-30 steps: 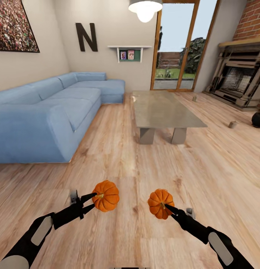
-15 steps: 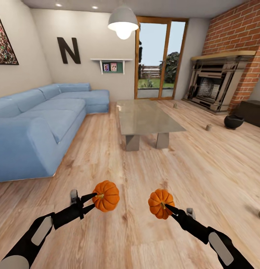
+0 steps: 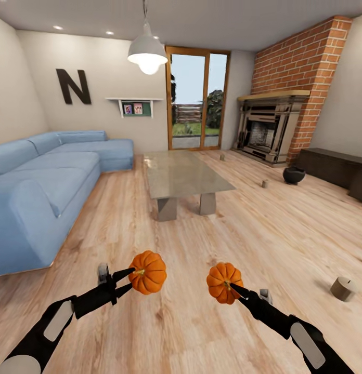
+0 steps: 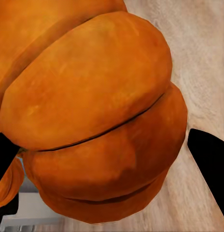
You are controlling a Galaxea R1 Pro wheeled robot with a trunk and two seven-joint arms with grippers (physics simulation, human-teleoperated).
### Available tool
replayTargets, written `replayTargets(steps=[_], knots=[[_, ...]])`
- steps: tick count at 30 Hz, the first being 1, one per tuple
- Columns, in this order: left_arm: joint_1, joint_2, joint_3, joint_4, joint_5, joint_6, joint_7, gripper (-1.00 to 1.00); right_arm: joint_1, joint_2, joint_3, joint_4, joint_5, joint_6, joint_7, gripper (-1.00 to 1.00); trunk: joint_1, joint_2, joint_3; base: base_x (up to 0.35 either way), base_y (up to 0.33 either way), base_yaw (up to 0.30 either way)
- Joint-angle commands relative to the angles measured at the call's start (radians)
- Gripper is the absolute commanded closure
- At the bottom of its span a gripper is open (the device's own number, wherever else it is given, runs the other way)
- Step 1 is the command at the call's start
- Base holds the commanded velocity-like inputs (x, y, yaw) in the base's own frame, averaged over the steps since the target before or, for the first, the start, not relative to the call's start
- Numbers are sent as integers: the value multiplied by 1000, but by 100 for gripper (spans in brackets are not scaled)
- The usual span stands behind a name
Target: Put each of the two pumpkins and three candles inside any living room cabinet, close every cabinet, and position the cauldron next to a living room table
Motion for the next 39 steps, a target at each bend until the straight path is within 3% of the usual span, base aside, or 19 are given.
replayTargets(steps=[1,14,39], knots=[[0,0,1,0,1,4,-1,100,-1,0,-1,0,-5,7,-2,100,-1,0,3,0,0,-63],[0,-1,-2,0,2,4,-1,100,0,-1,-2,2,-4,9,20,100,-6,3,54,0,0,-141],[0,0,4,0,2,4,-1,100,0,-2,-2,9,-5,10,19,100,-102,178,140,0,0,-285]])
